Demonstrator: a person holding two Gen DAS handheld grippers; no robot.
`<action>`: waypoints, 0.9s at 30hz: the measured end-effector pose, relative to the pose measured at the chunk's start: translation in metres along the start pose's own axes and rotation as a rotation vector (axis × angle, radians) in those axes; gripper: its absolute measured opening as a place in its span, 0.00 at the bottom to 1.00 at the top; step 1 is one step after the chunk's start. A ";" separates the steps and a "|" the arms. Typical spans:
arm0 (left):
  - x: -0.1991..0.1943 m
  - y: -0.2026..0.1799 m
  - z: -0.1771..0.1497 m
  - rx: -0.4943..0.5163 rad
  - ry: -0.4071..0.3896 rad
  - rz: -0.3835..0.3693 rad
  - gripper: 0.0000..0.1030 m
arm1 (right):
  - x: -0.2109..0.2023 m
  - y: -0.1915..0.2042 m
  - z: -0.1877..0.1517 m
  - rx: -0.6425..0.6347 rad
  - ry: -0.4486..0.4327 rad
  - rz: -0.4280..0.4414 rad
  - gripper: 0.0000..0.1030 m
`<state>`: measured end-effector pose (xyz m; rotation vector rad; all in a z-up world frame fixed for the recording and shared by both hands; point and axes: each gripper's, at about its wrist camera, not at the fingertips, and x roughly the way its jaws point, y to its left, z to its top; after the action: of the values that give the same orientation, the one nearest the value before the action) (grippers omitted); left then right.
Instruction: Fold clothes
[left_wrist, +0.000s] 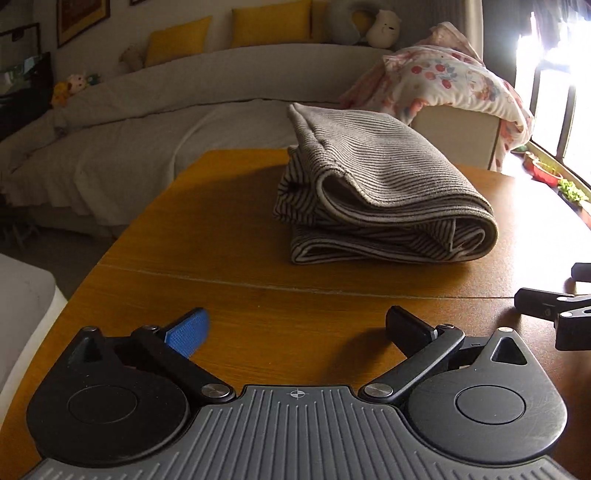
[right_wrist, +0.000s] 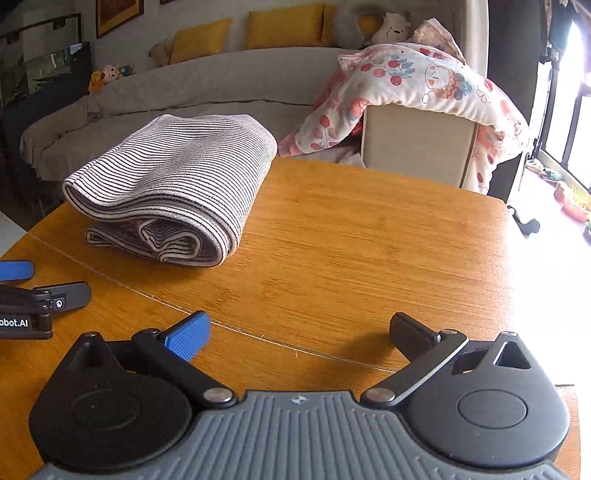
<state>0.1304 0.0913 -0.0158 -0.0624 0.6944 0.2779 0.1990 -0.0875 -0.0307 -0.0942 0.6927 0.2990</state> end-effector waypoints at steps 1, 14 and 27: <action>0.001 -0.001 0.000 -0.007 0.001 0.000 1.00 | 0.002 0.000 0.001 -0.006 0.001 0.006 1.00; 0.005 -0.004 0.004 -0.023 0.006 0.002 1.00 | 0.009 0.000 0.007 -0.018 0.001 0.020 1.00; 0.006 -0.005 0.006 -0.024 0.006 0.002 1.00 | 0.009 0.000 0.007 -0.018 0.001 0.021 1.00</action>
<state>0.1395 0.0887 -0.0155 -0.0860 0.6974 0.2878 0.2096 -0.0842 -0.0314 -0.1041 0.6925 0.3248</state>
